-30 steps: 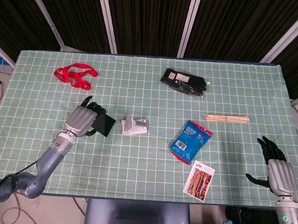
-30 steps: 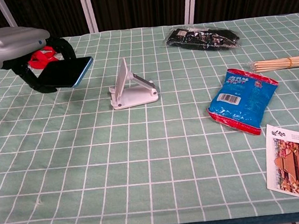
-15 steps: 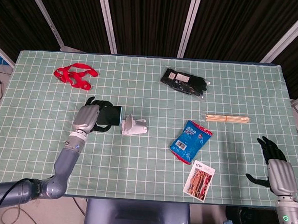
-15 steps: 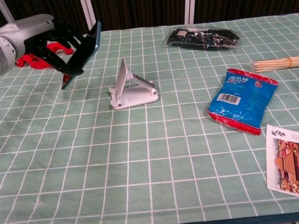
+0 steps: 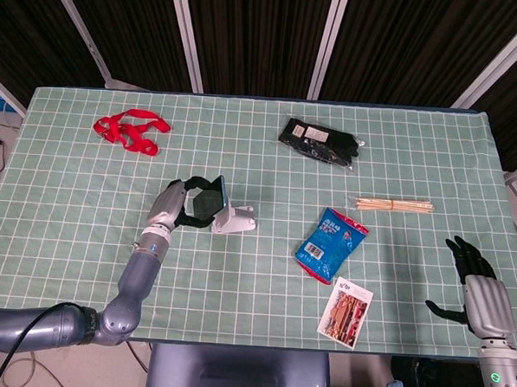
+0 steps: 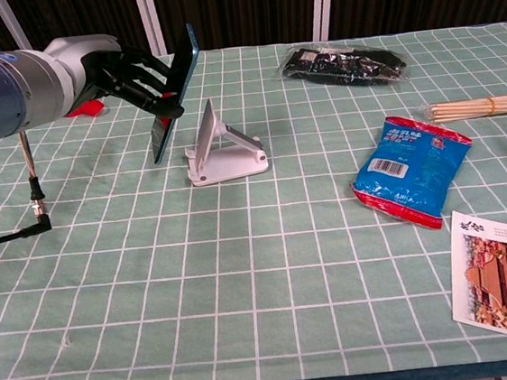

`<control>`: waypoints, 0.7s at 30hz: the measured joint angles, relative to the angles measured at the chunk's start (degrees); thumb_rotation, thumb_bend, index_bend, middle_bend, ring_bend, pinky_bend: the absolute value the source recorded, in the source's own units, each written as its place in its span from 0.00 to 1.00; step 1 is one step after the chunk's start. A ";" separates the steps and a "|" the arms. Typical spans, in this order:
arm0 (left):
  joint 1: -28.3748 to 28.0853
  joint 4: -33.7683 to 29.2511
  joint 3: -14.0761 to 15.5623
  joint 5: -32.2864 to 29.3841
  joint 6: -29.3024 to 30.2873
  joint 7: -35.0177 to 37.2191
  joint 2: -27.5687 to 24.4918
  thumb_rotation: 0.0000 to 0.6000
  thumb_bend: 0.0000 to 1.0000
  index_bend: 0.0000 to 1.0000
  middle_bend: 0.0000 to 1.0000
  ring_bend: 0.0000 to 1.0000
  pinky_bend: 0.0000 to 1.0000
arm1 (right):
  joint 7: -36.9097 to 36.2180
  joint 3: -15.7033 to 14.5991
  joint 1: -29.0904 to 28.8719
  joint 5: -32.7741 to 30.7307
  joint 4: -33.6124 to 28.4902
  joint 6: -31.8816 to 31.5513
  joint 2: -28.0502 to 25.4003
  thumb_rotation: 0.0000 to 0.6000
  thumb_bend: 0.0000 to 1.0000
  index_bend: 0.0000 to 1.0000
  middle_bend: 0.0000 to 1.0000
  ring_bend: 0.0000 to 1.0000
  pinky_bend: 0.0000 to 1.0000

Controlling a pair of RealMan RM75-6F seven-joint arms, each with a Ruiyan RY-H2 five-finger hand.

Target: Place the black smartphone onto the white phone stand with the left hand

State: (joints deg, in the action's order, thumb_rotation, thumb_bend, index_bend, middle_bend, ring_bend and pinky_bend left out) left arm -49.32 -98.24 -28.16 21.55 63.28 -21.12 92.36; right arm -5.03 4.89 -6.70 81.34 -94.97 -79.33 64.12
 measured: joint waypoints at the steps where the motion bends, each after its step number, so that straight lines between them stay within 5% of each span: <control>1: -0.39 0.16 -0.22 -0.62 -0.35 0.11 0.04 1.00 0.38 0.63 0.69 0.17 0.00 | 0.00 0.00 -0.01 0.00 -0.01 0.01 0.00 1.00 0.10 0.00 0.00 0.00 0.15; 21: -2.84 4.27 0.47 -0.43 -5.14 4.50 1.45 1.00 0.38 0.62 0.69 0.17 0.00 | -0.36 -0.06 -0.09 -0.11 -0.15 0.37 -0.16 1.00 0.10 0.00 0.00 0.00 0.15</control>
State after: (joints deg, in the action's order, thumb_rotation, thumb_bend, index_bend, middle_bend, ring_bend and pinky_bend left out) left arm -52.16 -93.97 -27.68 21.11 58.14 -16.62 93.81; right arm -5.39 4.83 -6.80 81.22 -95.12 -78.96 63.96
